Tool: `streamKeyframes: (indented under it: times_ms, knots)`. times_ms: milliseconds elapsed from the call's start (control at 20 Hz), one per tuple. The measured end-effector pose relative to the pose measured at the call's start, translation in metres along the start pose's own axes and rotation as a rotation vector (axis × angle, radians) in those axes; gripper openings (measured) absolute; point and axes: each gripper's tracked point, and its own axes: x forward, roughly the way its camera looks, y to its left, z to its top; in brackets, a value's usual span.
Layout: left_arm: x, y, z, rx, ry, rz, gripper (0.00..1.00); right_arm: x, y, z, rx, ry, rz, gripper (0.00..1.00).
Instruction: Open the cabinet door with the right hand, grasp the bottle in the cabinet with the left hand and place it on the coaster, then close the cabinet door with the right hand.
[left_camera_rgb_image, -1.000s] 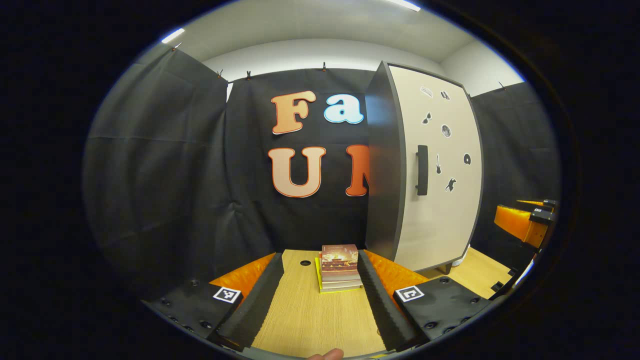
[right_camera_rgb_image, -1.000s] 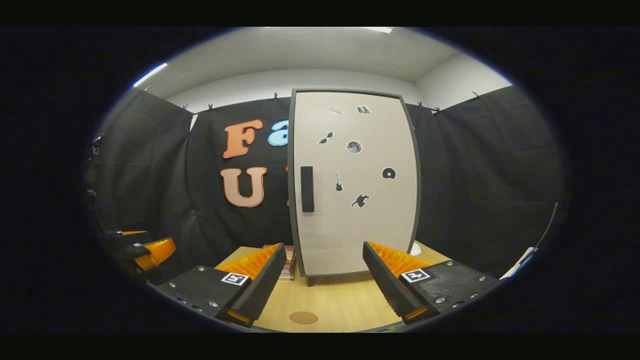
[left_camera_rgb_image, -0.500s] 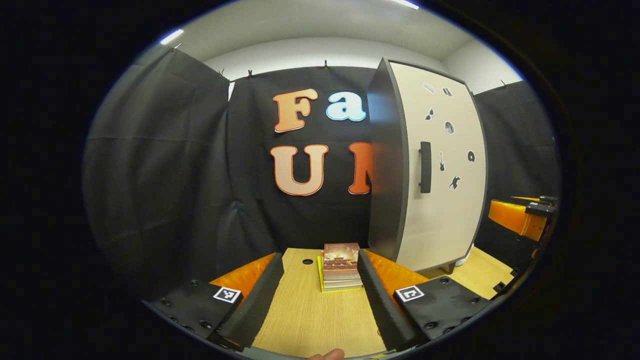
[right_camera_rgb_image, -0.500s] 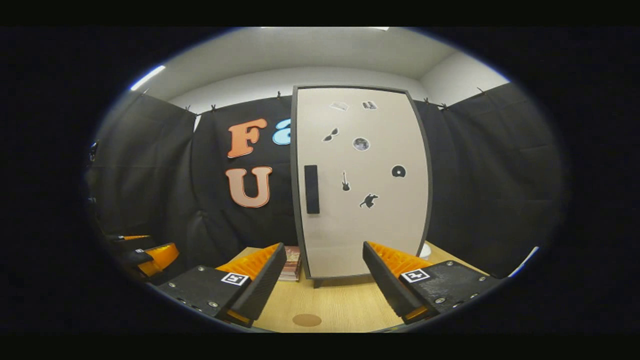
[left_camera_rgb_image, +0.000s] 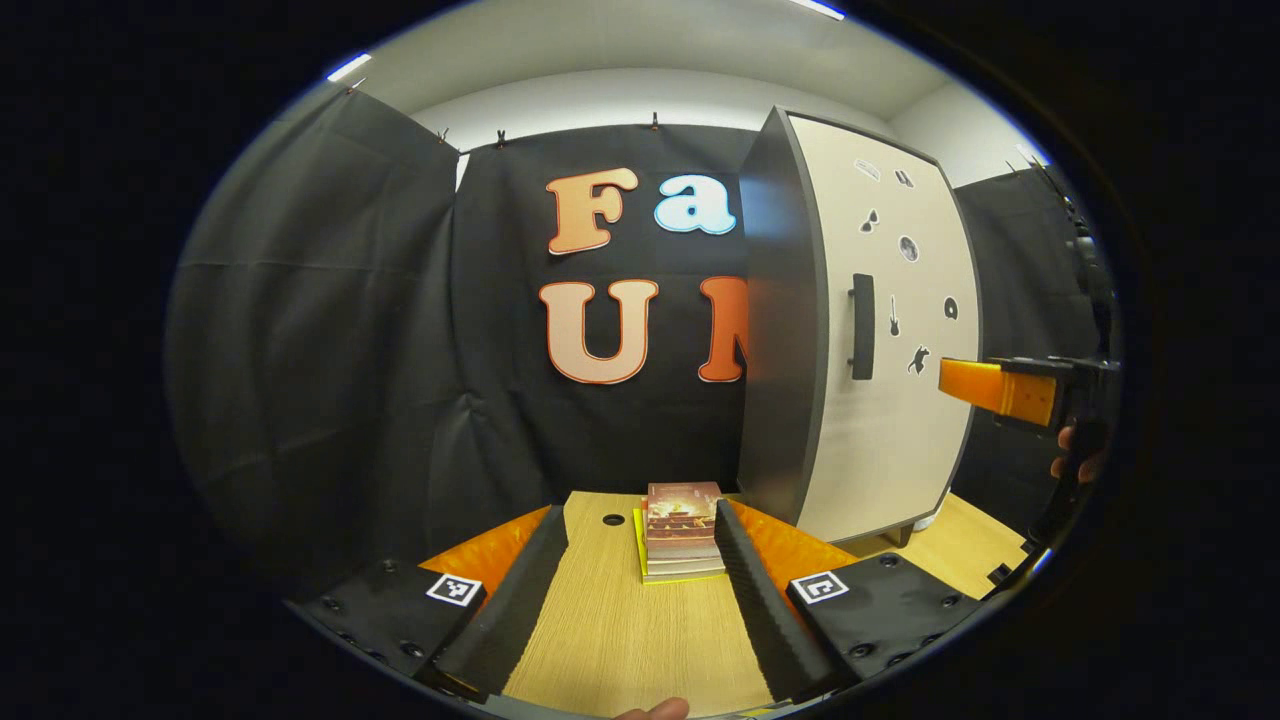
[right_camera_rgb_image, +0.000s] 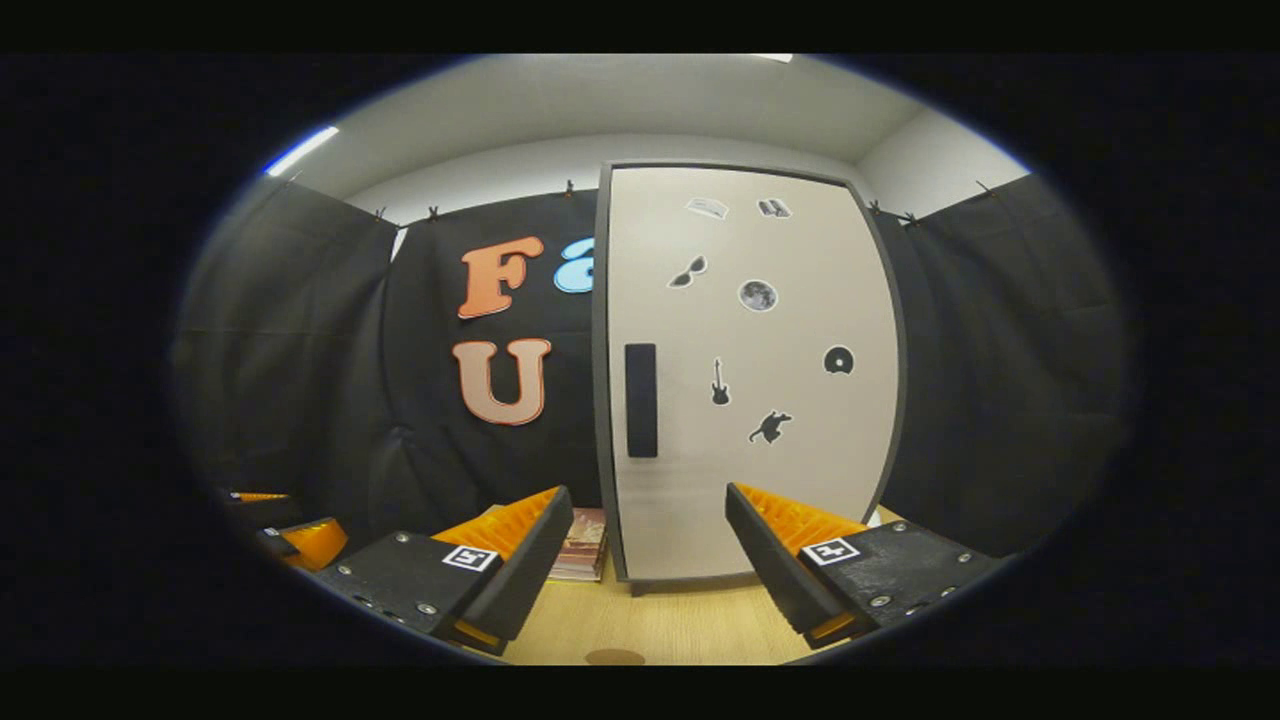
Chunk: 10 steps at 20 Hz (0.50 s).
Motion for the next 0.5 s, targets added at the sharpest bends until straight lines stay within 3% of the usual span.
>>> streamKeyframes:
  times_ms: [500]
  knots:
    - [0.055, 0.034, -0.009, -0.026, 0.034, 0.033, 0.96, 0.112, 0.011, 0.028, 0.000, -0.020, -0.005, 0.95]
